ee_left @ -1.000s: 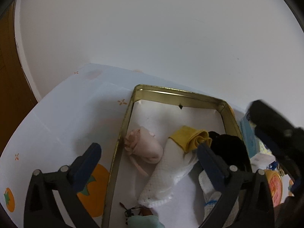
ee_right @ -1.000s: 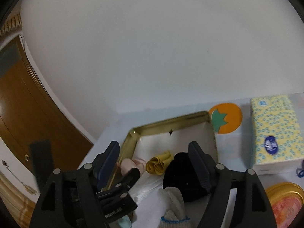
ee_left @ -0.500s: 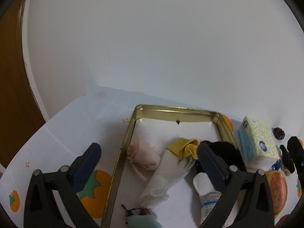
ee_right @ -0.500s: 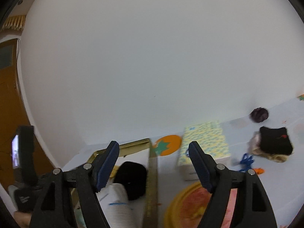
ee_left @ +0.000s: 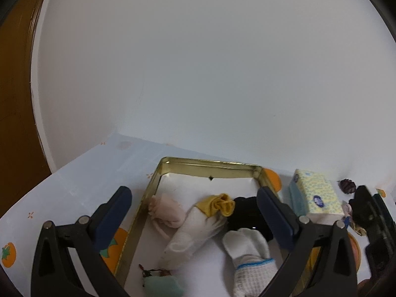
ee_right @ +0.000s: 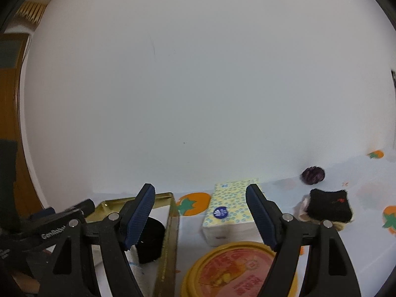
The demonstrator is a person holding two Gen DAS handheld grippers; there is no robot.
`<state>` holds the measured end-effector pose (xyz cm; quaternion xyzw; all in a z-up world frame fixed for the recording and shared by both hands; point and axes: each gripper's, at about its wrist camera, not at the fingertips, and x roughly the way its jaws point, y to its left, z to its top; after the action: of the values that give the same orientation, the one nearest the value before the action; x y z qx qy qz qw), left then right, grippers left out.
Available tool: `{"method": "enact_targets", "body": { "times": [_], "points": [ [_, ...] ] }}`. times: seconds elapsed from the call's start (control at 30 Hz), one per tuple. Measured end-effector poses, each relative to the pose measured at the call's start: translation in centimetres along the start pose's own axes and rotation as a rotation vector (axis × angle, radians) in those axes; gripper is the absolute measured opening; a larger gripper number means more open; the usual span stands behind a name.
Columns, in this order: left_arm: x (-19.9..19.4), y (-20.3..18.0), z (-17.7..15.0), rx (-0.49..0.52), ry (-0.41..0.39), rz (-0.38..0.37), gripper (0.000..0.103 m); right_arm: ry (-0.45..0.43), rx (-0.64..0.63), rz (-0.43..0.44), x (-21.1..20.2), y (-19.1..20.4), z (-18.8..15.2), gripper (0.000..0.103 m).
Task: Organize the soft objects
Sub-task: 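Move both open tools back toward the remaining soft items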
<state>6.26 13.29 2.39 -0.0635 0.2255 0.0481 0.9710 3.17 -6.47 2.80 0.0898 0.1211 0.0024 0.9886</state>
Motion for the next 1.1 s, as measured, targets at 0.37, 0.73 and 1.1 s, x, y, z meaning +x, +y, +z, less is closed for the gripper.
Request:
{"method": "enact_targets", "body": {
  "times": [0.37, 0.73, 1.1],
  "points": [
    [-1.2, -3.1, -2.0, 0.056, -0.060, -0.064, 0.102, -0.001, -0.011, -0.036, -2.1, -1.9, 0.2, 0.078],
    [-2.5, -4.9, -3.9, 0.093, -0.134, -0.065, 0.102, 0.025, 0.000, -0.054, -2.7, -4.4, 0.0, 0.078],
    [-2.8, -5.4, -4.3, 0.104, -0.138, -0.047, 0.102, 0.045, 0.030, -0.087, -3.3, -8.2, -0.1, 0.078]
  ]
}}
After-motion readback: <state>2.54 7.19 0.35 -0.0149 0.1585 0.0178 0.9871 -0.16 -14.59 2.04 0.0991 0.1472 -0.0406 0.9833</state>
